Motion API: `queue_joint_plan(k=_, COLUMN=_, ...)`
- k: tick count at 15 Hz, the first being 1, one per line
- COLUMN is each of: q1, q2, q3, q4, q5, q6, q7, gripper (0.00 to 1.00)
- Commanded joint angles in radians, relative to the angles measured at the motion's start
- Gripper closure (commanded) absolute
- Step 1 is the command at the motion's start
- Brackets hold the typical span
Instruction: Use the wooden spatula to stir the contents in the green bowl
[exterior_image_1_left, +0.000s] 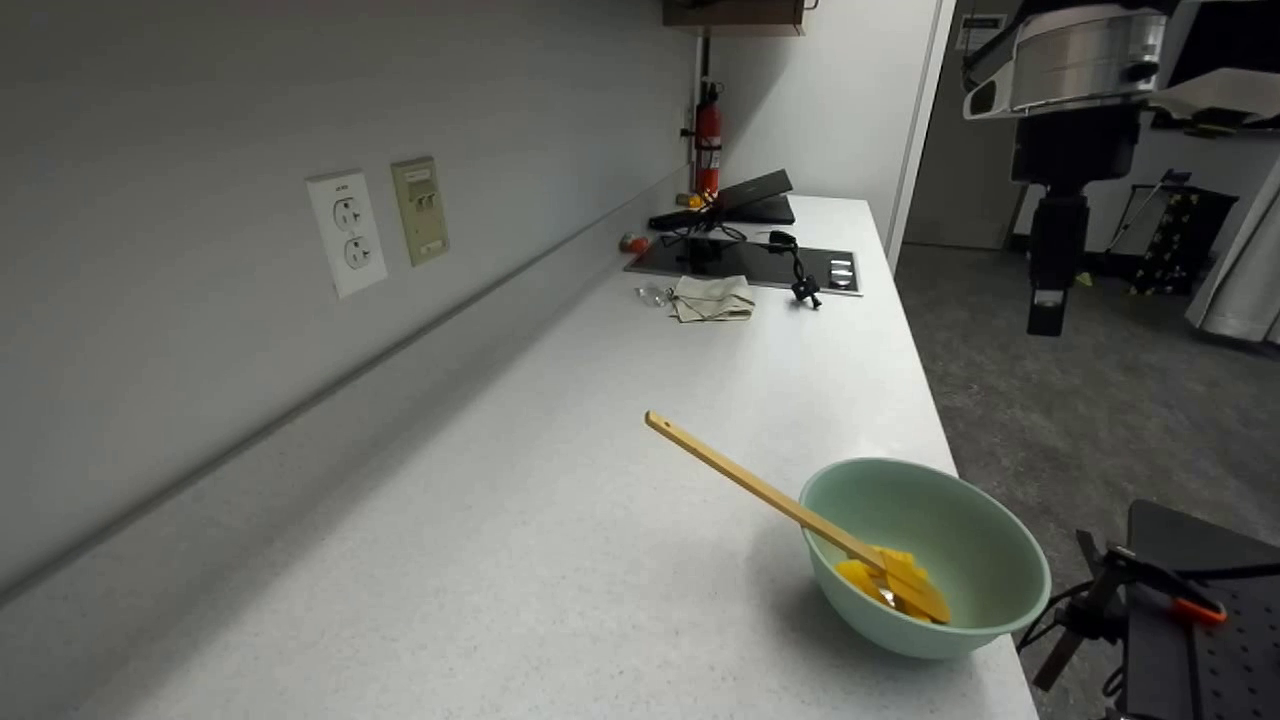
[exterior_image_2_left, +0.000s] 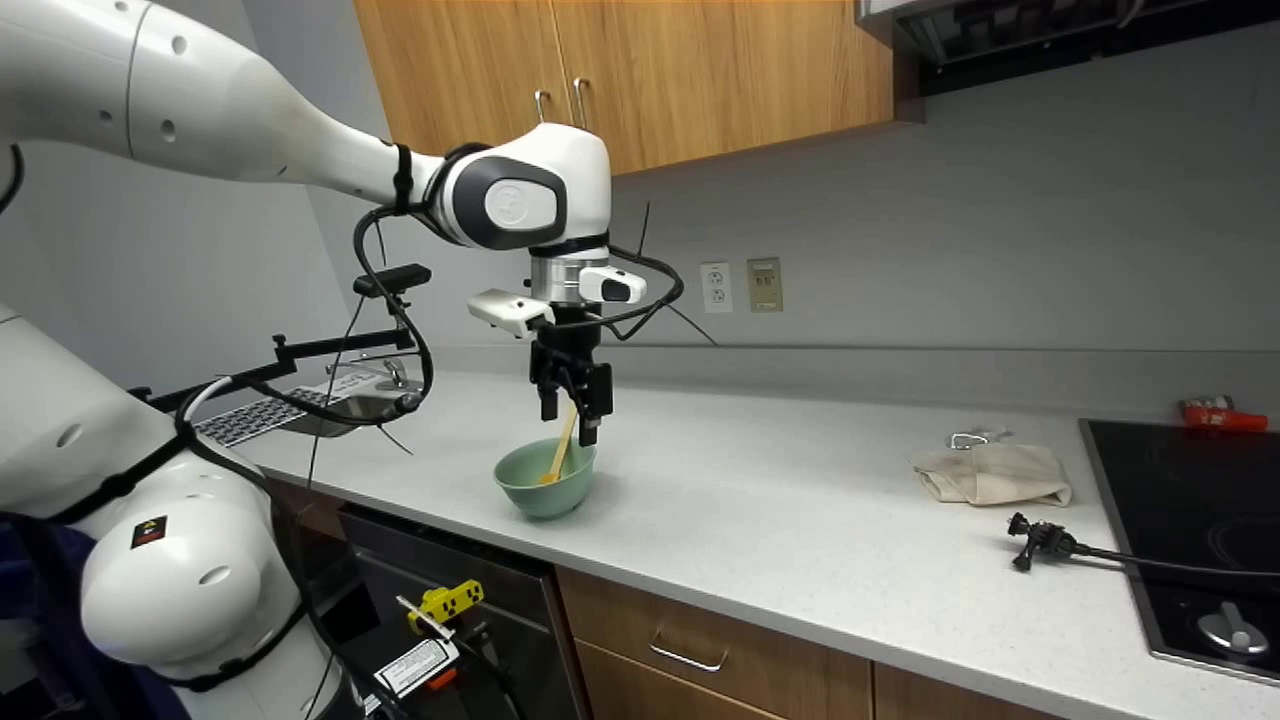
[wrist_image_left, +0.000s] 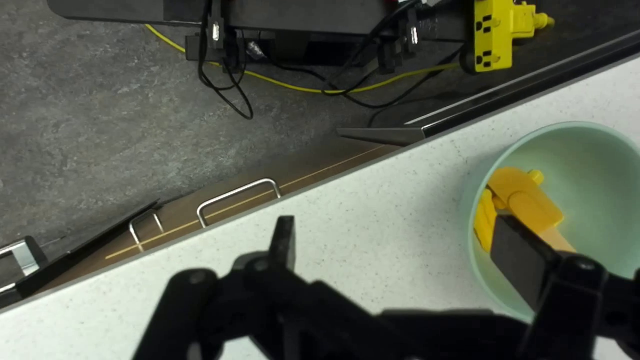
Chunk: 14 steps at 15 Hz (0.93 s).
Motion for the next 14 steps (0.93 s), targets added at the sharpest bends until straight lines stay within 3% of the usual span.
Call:
queue_joint_plan(k=1, q1=0.049, q2=0.013, q3=0.050, q4=-0.003, q5=-0.012, q6=0.031, q7=-0.008, gripper=0.00)
queue_joint_plan(k=8, q1=0.139, q2=0.073, q3=0.118, q4=0.005, q5=-0.068, q6=0.165, q7=-0.112, gripper=0.00)
queue_joint_plan(k=14, q1=0.220, q2=0.114, q3=0.139, q4=0.013, q5=-0.031, q6=0.308, q7=-0.233, gripper=0.00)
